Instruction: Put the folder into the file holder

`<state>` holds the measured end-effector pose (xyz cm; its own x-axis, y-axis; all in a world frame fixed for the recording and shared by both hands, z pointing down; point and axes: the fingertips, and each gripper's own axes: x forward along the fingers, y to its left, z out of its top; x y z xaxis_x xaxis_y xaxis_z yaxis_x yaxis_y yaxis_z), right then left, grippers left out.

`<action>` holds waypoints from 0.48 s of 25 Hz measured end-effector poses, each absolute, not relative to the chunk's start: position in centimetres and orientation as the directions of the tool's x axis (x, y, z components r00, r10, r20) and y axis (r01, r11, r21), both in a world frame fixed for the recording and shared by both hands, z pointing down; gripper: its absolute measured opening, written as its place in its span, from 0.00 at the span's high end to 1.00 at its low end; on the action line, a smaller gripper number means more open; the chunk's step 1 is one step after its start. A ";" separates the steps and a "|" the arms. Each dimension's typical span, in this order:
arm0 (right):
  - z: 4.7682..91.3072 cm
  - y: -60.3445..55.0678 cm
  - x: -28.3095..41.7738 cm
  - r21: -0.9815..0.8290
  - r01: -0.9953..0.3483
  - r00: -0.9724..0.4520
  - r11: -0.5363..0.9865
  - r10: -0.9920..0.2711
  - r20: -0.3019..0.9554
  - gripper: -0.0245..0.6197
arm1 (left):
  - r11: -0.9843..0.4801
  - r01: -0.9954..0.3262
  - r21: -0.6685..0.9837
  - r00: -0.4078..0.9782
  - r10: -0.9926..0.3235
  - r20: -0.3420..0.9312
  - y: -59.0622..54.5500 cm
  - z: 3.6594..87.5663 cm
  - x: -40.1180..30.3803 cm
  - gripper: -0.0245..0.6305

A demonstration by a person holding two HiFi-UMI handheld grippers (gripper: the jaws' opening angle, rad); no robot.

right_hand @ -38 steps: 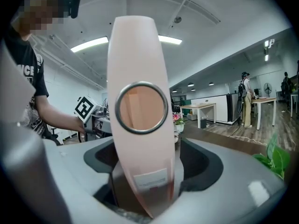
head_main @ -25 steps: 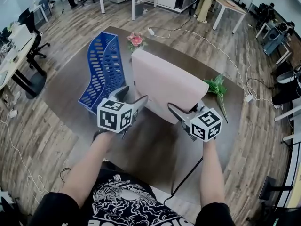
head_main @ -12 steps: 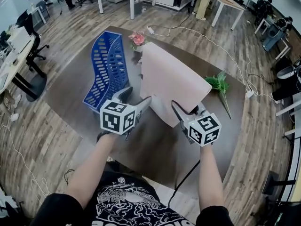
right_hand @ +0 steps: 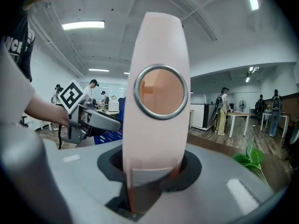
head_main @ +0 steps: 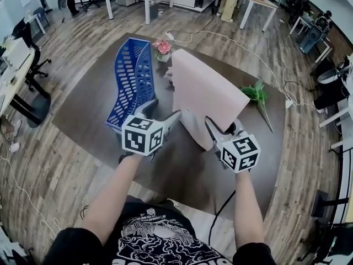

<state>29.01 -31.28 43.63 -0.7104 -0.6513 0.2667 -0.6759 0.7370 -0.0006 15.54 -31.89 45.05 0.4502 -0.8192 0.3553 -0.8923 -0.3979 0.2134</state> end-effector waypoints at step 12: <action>41.2 -27.9 24.4 0.007 -0.821 -0.554 0.572 -0.798 0.235 0.76 | -0.457 -0.858 0.233 0.512 -0.796 0.323 -28.8 43.4 7.9 0.40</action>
<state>24.41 -27.93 41.18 -0.5543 -0.7985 0.2350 -0.8205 0.5716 0.0066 7.94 -28.85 43.44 0.5117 -0.7961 0.3230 -0.8583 -0.4573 0.2327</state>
